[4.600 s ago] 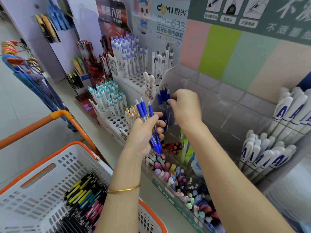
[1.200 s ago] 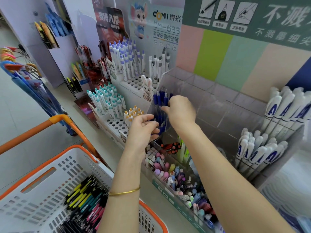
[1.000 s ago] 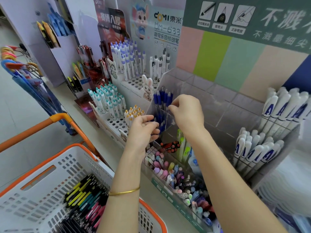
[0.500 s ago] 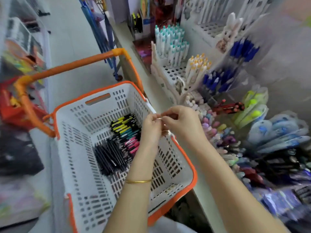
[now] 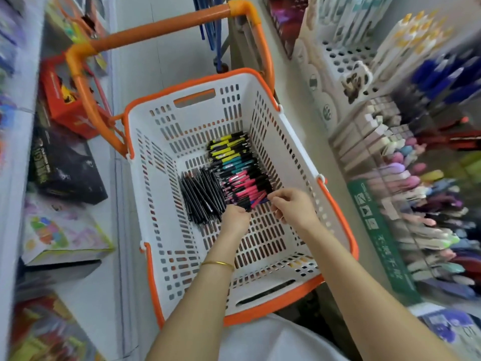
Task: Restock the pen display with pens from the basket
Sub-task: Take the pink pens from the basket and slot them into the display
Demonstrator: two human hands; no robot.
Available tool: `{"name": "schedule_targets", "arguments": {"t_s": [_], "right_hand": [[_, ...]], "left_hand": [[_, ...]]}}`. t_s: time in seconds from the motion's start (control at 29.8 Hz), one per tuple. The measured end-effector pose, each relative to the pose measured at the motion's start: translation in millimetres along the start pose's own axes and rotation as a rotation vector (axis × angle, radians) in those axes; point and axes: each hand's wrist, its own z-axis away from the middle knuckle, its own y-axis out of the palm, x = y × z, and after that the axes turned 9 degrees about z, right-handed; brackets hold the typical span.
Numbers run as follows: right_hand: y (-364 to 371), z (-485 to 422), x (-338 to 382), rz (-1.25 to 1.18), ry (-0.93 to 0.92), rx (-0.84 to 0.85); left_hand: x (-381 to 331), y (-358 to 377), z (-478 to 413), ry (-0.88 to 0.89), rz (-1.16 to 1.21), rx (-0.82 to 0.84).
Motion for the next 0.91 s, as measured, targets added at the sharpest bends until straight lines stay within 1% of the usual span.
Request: {"name": "schedule_targets", "arguments": {"t_s": [0.1,0.17,0.3,0.5,0.57,0.67,0.77,0.91], "right_hand": [[0.1,-3.5,-12.5,-0.031,0.069,0.021],[-0.4,-5.3,-17.4,-0.031,0.099,0.037],[1.7,-10.5,-20.4,-0.001,0.081,0.053],[1.4,-13.8,-22.2,-0.029,0.089,0.076],[1.5,-14.2,-21.5,-0.018,0.081,0.088],[3.1,-15.8,-21.7,-0.011,0.062,0.099],[3.6,-17.5,-23.1,-0.010,0.046,0.095],[3.6,-20.3,-25.3,-0.020,0.057,0.095]], "left_hand": [[1.7,10.6,-11.8,0.053,-0.145,-0.039],[-0.8,16.9,-17.3,0.118,-0.250,-0.107],[-7.4,26.4,-35.0,0.378,-0.585,-0.284],[-2.1,46.8,-51.4,0.493,-0.762,-0.331],[2.1,47.4,-55.9,0.491,-0.835,-0.341],[9.5,43.9,-67.1,0.472,-0.989,-0.263],[9.2,40.6,-75.2,0.507,-1.129,-0.250],[3.7,37.8,-89.5,0.471,-1.177,-0.214]]}}
